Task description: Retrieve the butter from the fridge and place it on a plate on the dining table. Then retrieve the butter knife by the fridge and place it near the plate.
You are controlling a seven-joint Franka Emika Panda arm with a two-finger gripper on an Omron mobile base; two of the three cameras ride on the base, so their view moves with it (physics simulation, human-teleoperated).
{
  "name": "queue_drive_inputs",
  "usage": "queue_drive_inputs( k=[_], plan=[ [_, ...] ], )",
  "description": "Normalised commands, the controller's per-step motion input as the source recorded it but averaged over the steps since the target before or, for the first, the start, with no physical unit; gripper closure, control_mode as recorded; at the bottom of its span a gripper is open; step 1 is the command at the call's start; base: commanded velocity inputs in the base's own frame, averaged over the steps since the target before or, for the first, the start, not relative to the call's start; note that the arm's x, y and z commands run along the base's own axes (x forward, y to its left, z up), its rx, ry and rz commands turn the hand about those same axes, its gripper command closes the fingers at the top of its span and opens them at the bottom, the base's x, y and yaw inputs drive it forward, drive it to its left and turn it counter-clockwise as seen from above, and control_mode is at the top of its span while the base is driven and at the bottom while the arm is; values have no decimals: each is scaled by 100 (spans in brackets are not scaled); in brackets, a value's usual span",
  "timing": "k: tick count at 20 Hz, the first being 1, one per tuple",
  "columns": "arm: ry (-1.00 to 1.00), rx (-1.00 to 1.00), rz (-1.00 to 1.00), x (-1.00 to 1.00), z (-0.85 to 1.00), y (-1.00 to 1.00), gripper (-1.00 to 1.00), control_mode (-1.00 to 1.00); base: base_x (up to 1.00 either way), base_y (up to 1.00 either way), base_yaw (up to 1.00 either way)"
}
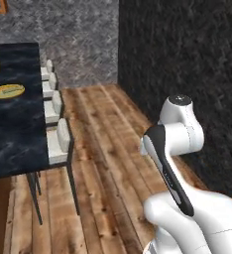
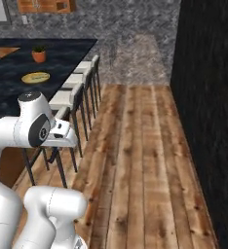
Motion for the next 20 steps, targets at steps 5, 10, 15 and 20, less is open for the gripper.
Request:
queue_drive_inputs(
  k=[5, 10, 15, 20],
  plan=[
    [0, 0, 0, 0, 0, 0, 100, 100, 100, -72, 52],
    [0, 0, 0, 0, 0, 0, 100, 100, 100, -71, 52],
    [0, 0, 0, 0, 0, 0, 100, 100, 75, -77, 50],
    [0, 0, 0, 0, 0, 0, 100, 100, 64, -86, 47]
  ],
)
